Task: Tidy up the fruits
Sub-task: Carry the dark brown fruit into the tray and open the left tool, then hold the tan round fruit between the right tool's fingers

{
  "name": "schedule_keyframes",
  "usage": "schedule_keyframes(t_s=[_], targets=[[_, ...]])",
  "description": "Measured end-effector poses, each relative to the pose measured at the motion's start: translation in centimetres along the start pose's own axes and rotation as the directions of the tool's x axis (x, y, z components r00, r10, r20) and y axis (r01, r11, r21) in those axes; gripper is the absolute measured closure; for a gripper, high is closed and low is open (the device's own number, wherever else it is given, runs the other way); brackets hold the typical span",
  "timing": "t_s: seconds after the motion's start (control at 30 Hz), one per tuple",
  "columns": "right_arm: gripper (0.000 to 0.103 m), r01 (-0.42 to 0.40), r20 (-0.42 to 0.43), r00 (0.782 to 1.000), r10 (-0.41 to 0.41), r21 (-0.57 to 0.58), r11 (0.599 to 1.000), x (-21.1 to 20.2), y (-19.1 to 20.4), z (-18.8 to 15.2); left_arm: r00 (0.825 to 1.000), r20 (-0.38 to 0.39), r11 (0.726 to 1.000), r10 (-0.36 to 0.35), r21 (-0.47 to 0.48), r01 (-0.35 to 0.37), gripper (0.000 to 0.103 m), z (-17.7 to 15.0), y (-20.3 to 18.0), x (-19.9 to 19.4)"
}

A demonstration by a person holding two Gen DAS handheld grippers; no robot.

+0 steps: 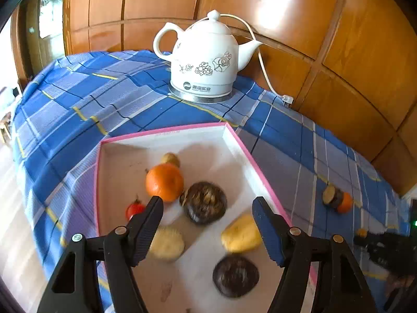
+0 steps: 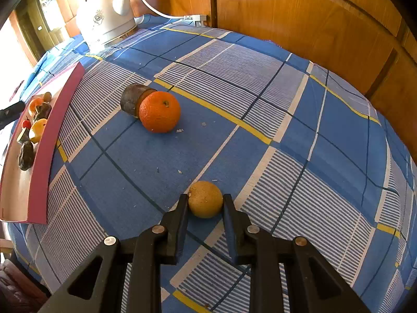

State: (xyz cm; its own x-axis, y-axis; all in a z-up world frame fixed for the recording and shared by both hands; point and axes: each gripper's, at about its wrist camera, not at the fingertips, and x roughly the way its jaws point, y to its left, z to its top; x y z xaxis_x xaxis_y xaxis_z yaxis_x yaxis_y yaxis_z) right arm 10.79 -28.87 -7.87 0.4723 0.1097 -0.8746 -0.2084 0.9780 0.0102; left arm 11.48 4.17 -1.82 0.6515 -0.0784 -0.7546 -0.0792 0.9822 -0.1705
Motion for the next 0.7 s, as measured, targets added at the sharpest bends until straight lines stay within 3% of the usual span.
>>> schedule_keyframes(t_s=[0.33, 0.7], targets=[[0.078, 0.009, -0.001, 1.0, -0.009, 0.008, 1.0, 0.0, 0.1, 0.0, 1.0, 0.018, 0.998, 0.01, 0.065, -0.011, 0.026, -2.9, -0.9, -2.5], [0.078, 0.032, -0.001, 0.999, -0.032, 0.007, 0.999, 0.0, 0.3, 0.0, 1.0, 0.029, 0.996, 0.008, 0.089, -0.011, 0.024, -4.0, -1.2, -3.7]])
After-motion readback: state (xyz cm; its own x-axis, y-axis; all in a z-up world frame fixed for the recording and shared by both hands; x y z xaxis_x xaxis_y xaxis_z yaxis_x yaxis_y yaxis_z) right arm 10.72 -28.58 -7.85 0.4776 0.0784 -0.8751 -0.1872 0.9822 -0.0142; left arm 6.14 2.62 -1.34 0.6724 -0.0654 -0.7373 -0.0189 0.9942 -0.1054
